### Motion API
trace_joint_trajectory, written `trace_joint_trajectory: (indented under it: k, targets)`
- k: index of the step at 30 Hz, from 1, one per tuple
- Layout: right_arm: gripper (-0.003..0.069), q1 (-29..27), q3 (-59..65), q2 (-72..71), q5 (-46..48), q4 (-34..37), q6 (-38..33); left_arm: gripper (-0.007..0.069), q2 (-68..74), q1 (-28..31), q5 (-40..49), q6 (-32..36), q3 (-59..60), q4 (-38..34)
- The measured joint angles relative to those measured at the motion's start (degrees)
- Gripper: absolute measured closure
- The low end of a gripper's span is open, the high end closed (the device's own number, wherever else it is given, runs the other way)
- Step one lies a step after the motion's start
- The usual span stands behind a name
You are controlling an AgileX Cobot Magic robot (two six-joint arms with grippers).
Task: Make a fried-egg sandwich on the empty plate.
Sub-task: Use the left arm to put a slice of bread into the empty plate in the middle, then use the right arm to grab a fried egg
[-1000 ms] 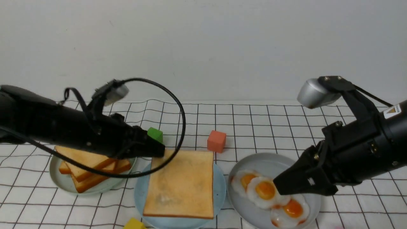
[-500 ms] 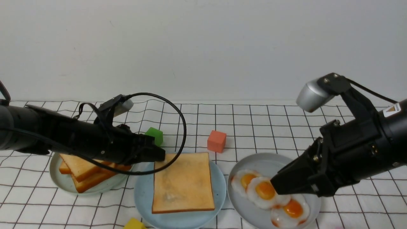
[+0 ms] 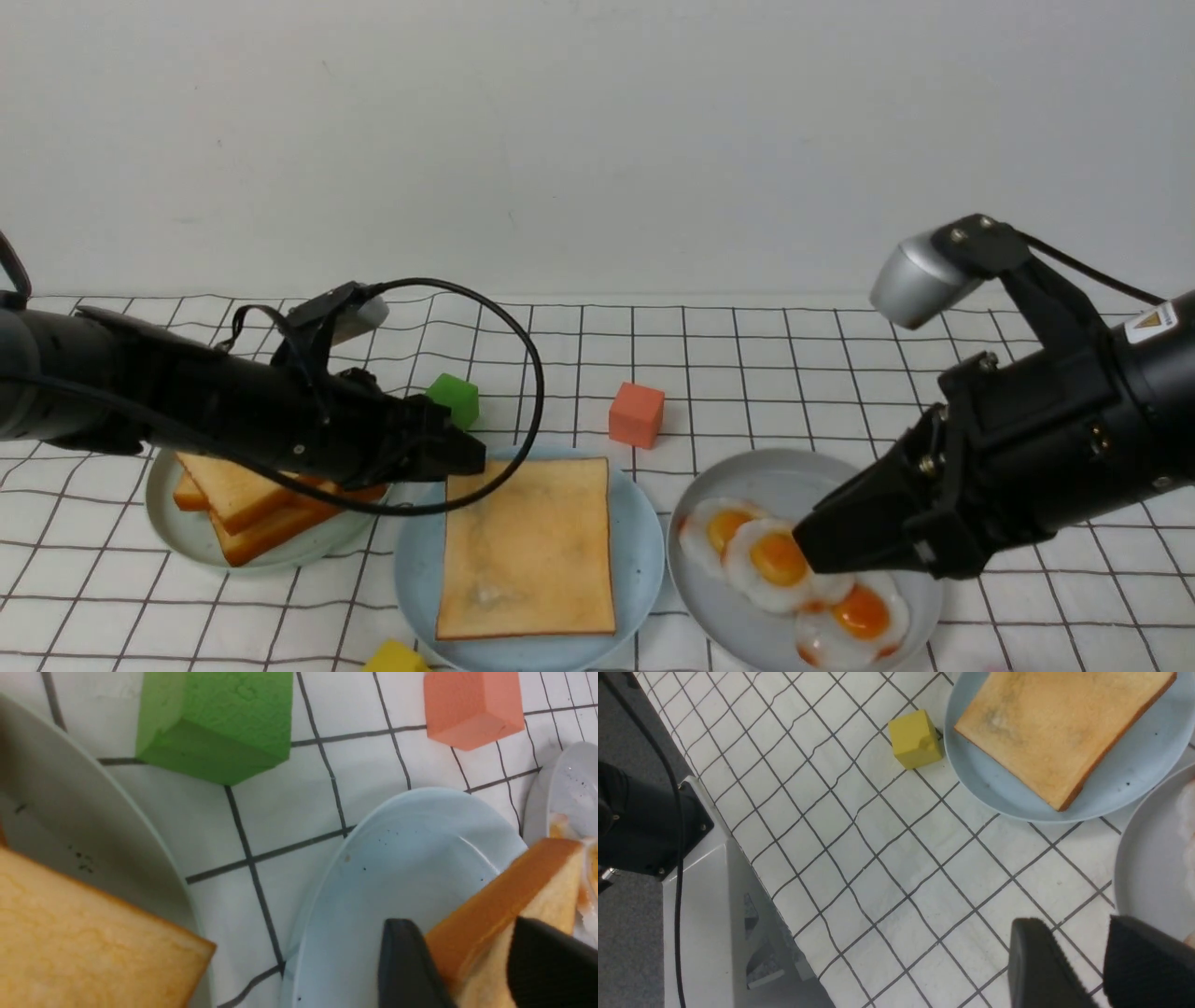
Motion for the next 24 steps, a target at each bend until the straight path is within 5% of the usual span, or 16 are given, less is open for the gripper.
trace_joint_trajectory:
  k: [5,13,19,24]
  targets:
    - [0.0418,0.00,0.00,0.00,-1.07,1.04,0.00,0.0144,-4.18,0.00,-1.98,-7.32,-0.59,6.54]
    - [0.0418,0.00,-0.13,0.05,-7.17,-4.27,5.01,0.0146,-18.67,-3.11,-1.20,-29.66,-4.62,30.66]
    - [0.0418,0.00,-2.89,2.36,-10.07,-21.20,20.57,0.0340,-32.90,-17.77,0.62,-41.25,-2.94,44.86]
    - [0.0418,0.00,-4.81,6.32,-9.17,-30.88,23.18,0.0552,-38.36,-24.69,1.69,-51.10,2.02,51.33]
